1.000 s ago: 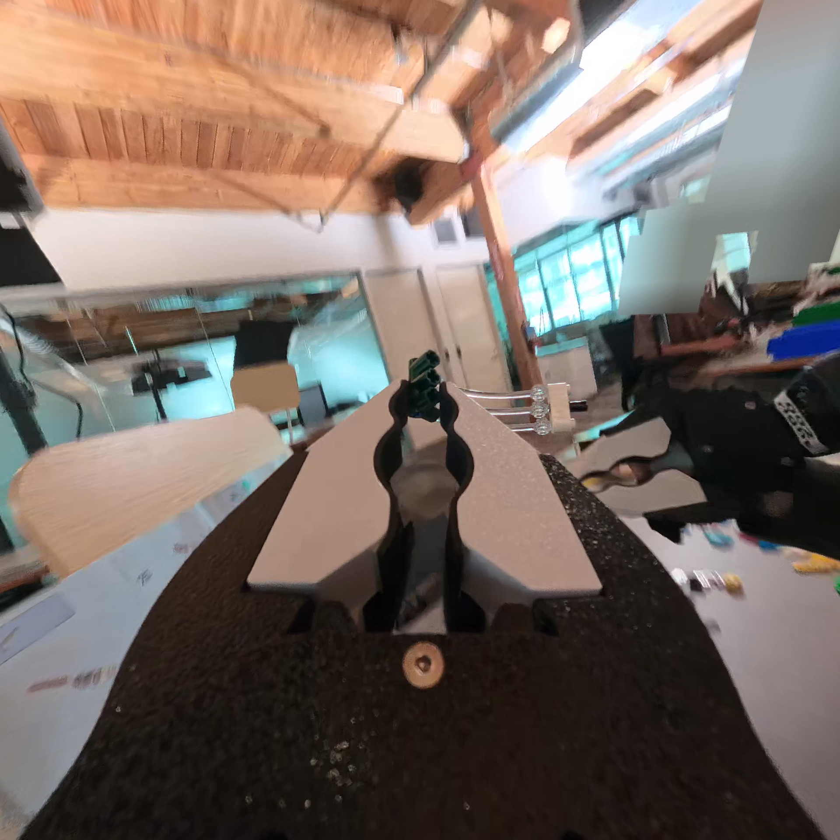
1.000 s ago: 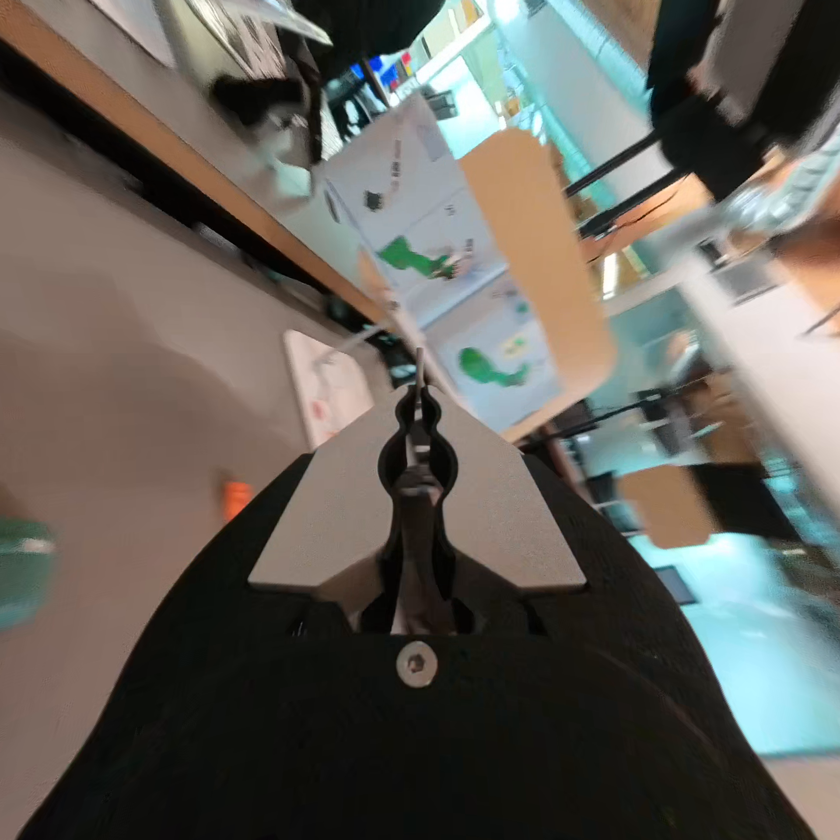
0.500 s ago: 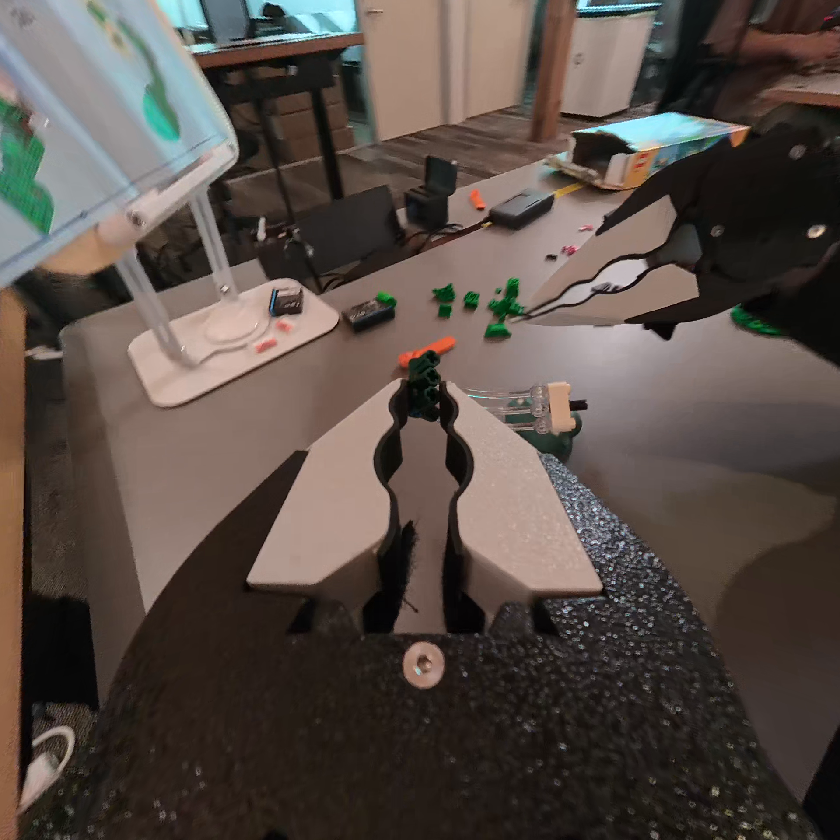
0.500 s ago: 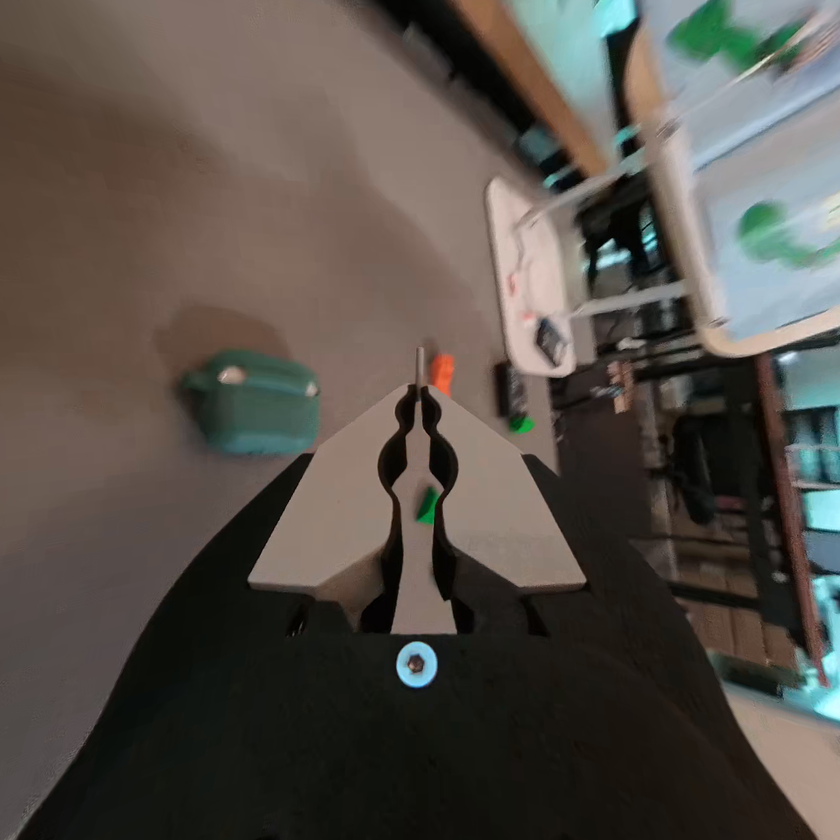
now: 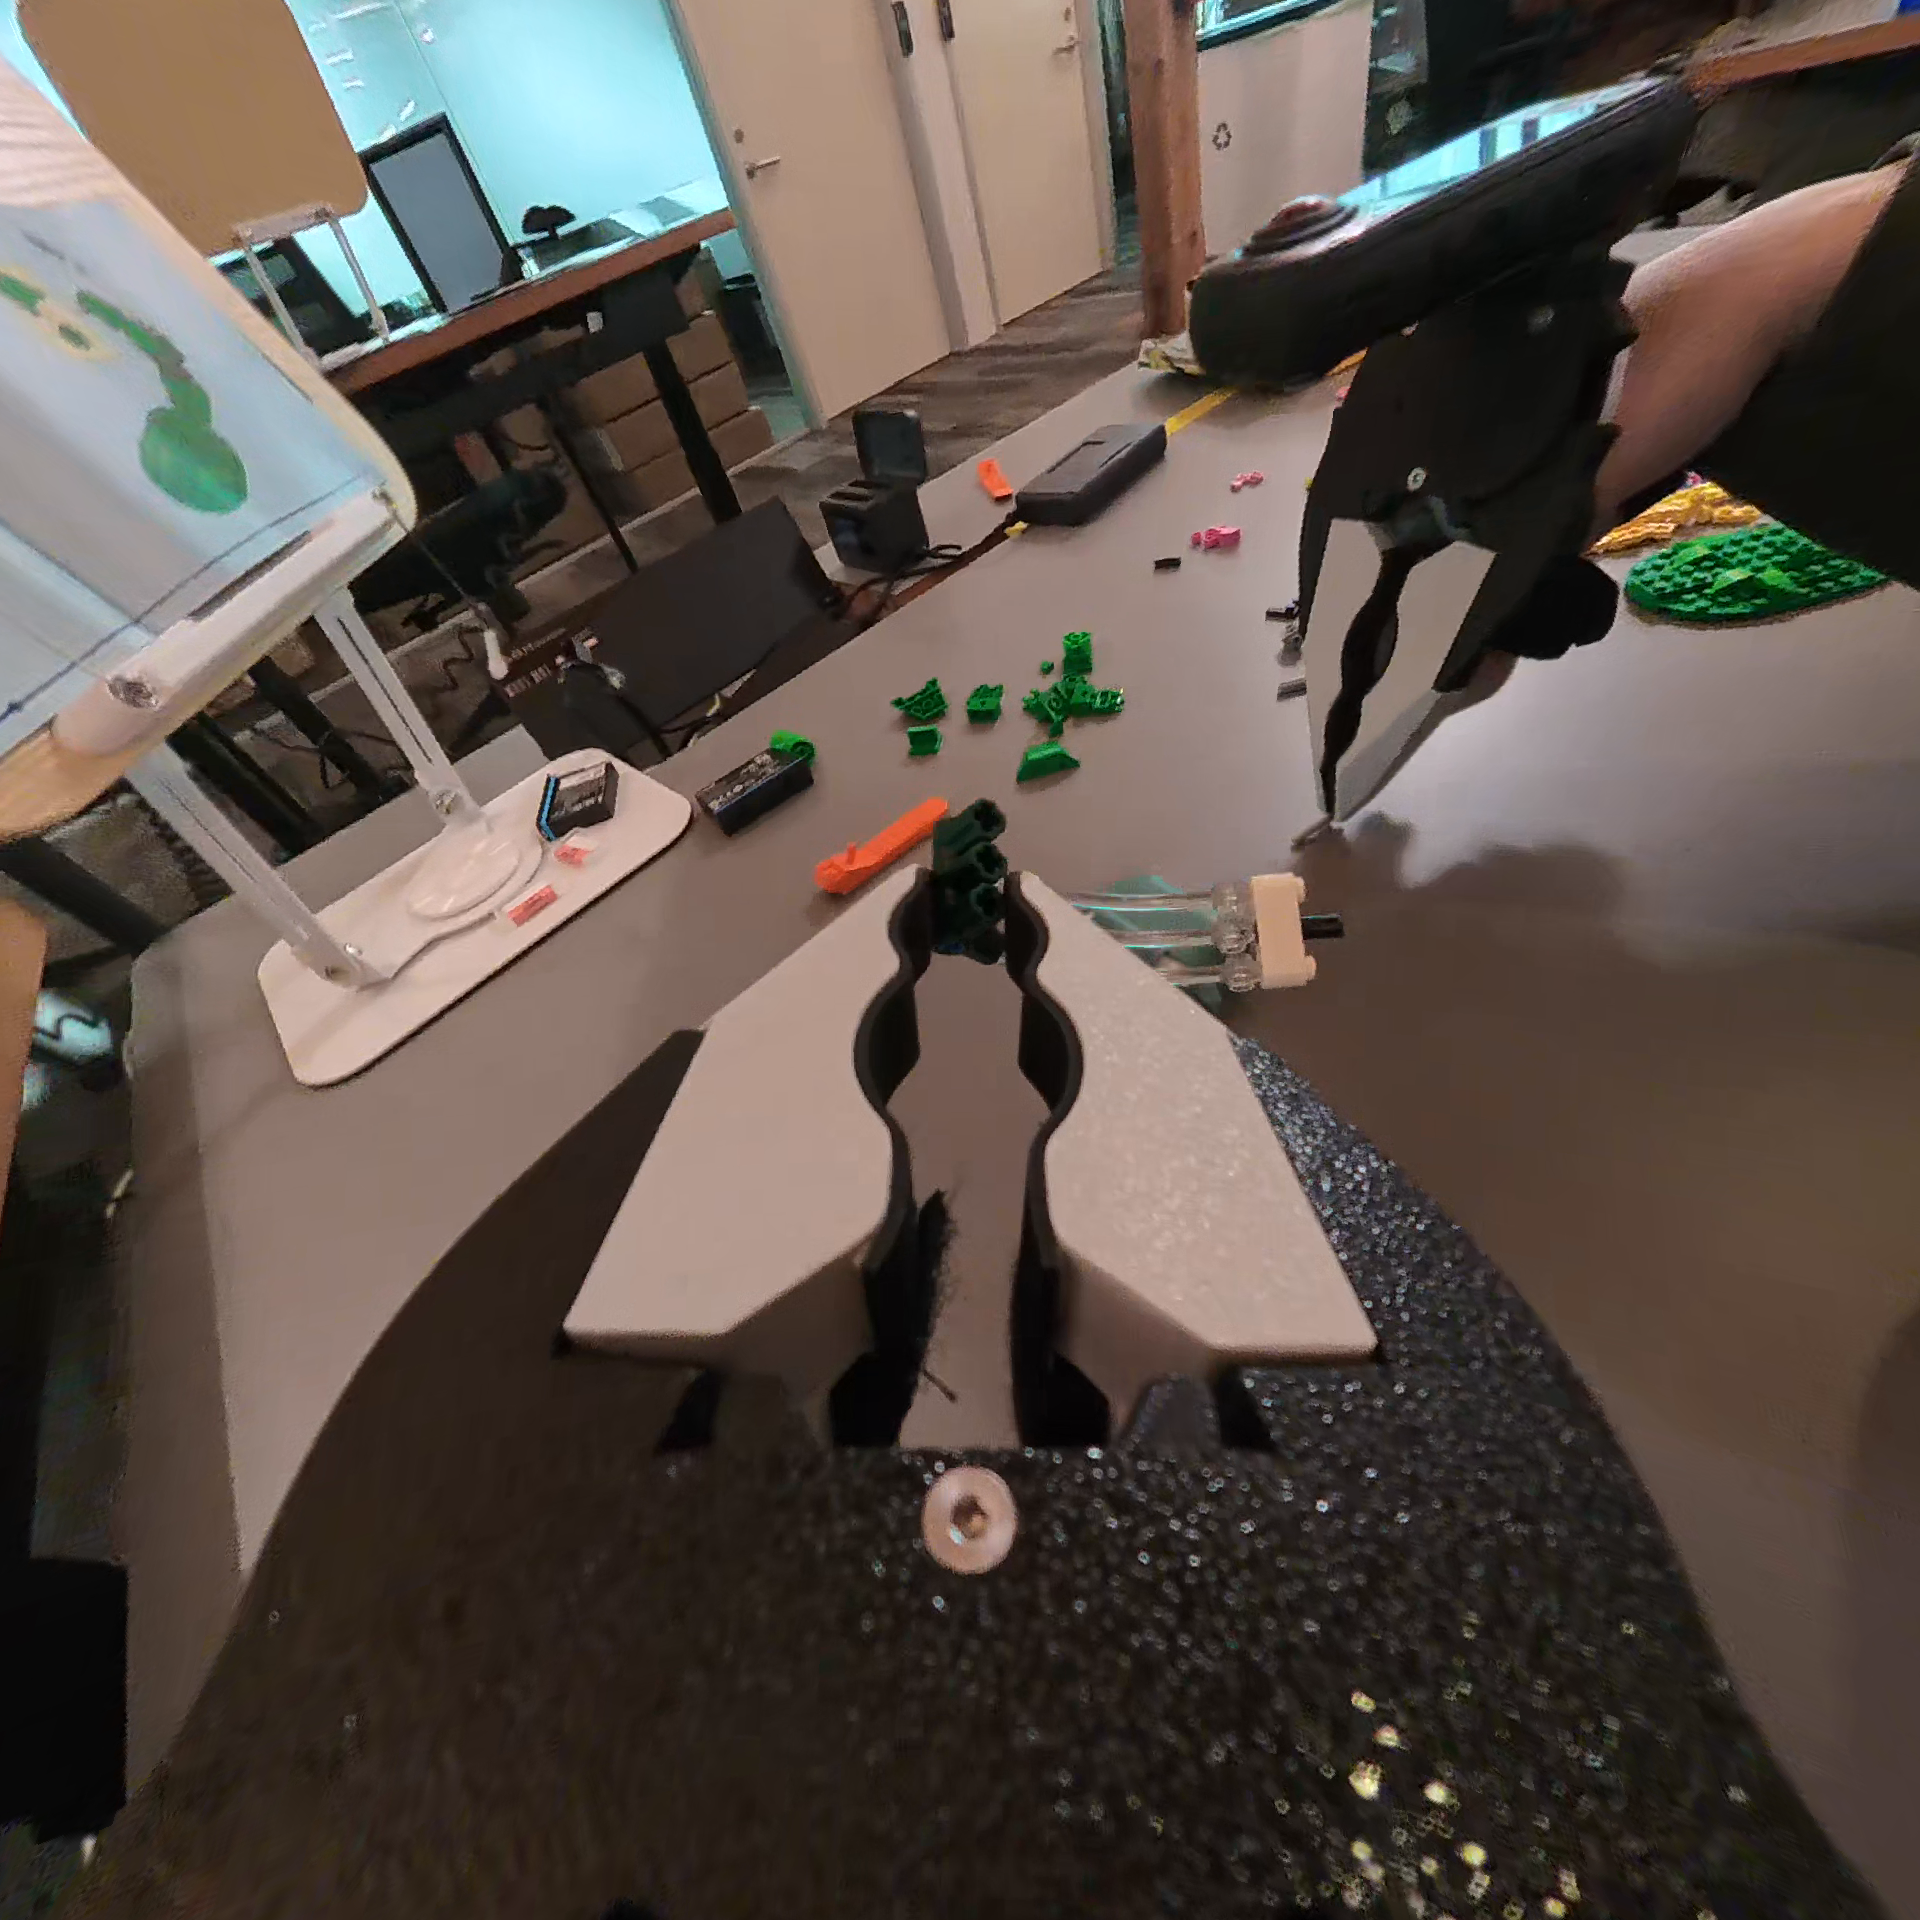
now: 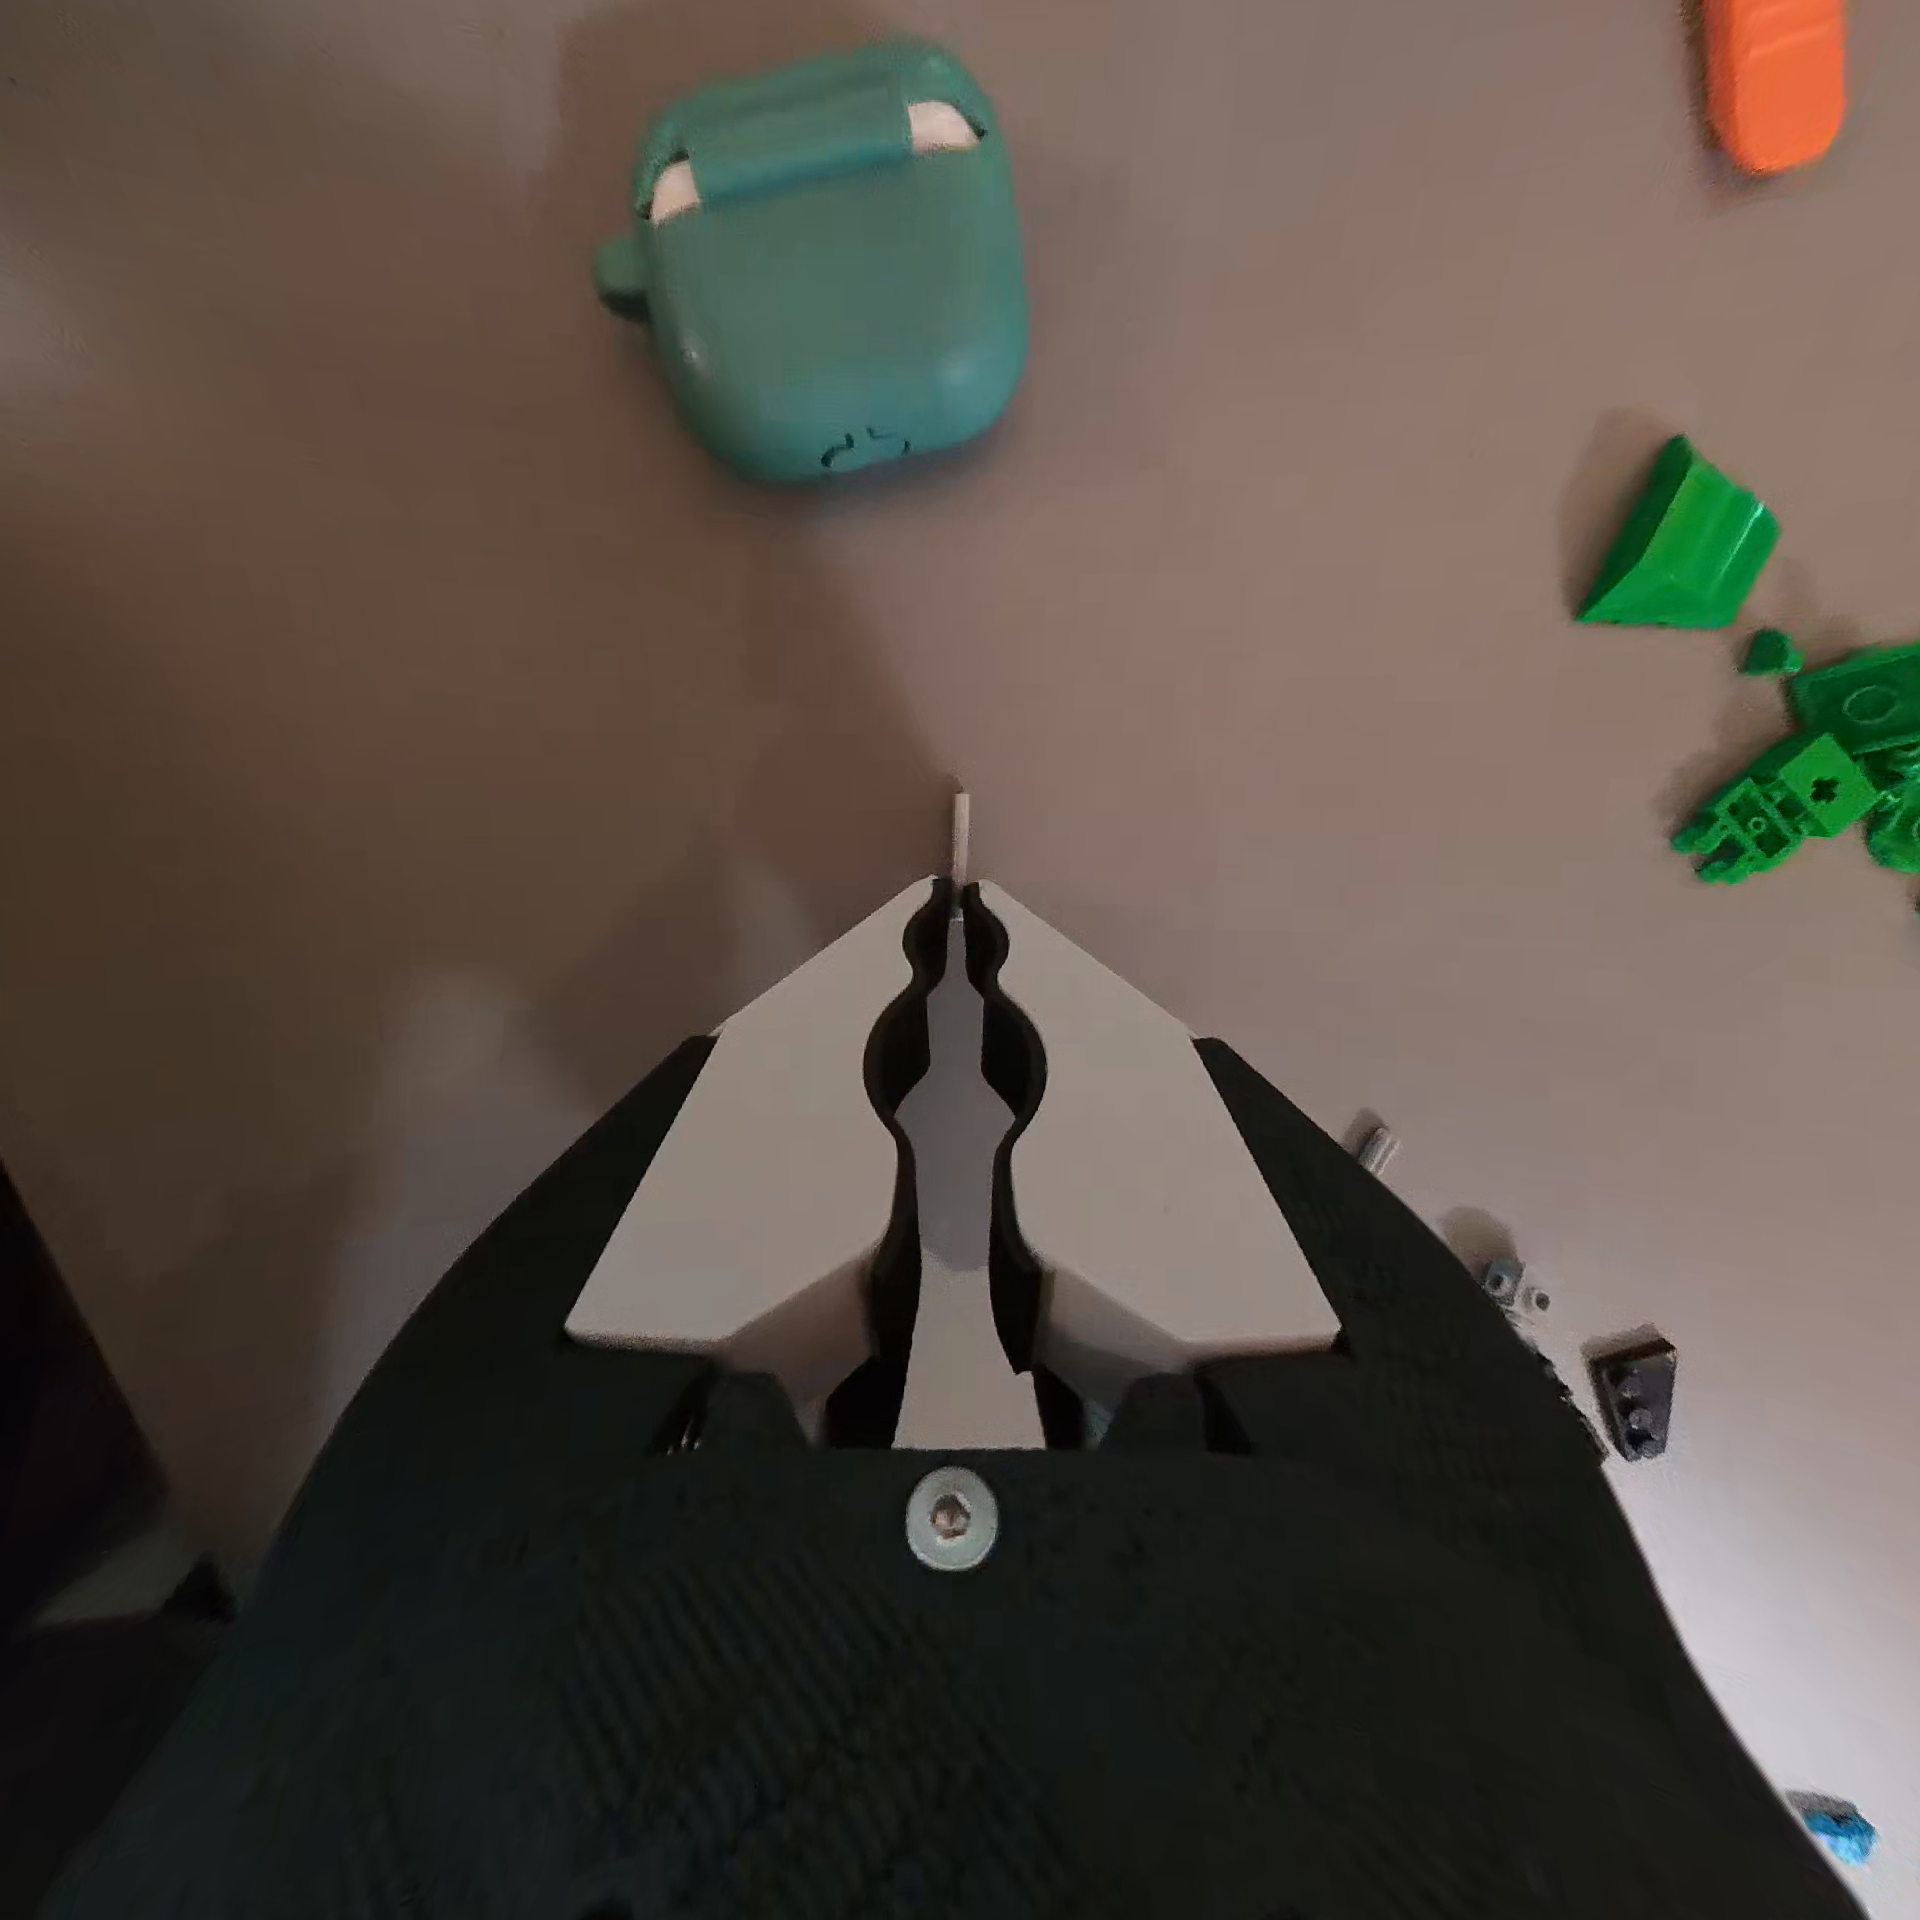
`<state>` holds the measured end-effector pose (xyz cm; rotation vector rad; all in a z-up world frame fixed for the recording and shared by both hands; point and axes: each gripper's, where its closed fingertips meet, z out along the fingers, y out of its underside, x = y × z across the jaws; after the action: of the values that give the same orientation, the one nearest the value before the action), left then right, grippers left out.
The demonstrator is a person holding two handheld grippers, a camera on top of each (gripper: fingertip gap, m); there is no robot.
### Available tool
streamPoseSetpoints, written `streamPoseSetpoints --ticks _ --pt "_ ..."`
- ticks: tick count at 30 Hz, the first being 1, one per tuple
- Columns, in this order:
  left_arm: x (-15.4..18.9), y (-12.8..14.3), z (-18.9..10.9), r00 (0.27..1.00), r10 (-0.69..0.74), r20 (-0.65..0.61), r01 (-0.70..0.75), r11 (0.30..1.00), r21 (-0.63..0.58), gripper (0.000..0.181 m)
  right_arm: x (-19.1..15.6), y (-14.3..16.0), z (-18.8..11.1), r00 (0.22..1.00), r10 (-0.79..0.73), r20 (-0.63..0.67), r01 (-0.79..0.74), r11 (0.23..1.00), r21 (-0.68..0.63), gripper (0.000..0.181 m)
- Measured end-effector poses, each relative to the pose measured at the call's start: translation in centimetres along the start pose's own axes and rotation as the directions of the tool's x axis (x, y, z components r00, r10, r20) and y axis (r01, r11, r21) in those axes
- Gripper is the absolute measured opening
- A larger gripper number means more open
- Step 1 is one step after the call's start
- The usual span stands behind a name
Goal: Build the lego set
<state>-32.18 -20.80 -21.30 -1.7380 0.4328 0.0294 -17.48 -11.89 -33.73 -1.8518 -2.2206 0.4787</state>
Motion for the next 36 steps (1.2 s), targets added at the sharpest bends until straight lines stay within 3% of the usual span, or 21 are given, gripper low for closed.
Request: streamPoseSetpoints --ticks 5,10,14,24,28,30,34,36 --pt "0.7 -1.1 0.7 0.999 0.039 -0.001 -0.039 0.999 0.020 0.011 -0.1 0.0 0.3 1.000 -0.007 0.006 0.007 1.000 0.003 0.002" --pt "0.7 -2.4 0.4 0.995 0.095 0.025 -0.096 0.995 0.026 0.011 -0.2 -0.3 -0.5 1.000 0.022 0.004 -0.022 0.998 0.061 0.023" --pt "0.8 -3.8 0.2 0.989 0.135 0.055 -0.139 0.988 0.072 0.010 0.1 -0.5 -2.0 0.998 0.058 -0.023 -0.055 0.991 0.126 0.028" --pt "2.3 -6.1 1.8 0.988 0.150 0.044 -0.155 0.977 0.148 0.011 0.1 3.5 -1.2 0.991 0.127 -0.047 -0.128 0.992 -0.015 0.039" --pt "3.2 -7.4 2.7 0.989 0.143 0.027 -0.146 0.968 0.204 0.011 0.2 3.1 -1.9 0.991 0.101 -0.093 -0.097 0.994 0.050 0.053" --pt "3.7 -7.9 3.3 0.989 0.148 0.012 -0.147 0.964 0.223 0.010 0.5 2.2 -2.9 0.989 0.092 -0.115 -0.076 0.987 0.142 0.058" --pt "4.7 -8.7 4.7 0.987 0.163 -0.010 -0.155 0.953 0.260 0.011 0.9 0.9 -5.6 0.981 0.153 -0.116 -0.106 0.934 0.341 0.055" --pt "5.4 -9.1 5.7 0.985 0.170 -0.030 -0.155 0.947 0.281 0.011 0.8 1.9 -6.1 0.976 0.208 -0.070 -0.171 0.919 0.356 0.053"
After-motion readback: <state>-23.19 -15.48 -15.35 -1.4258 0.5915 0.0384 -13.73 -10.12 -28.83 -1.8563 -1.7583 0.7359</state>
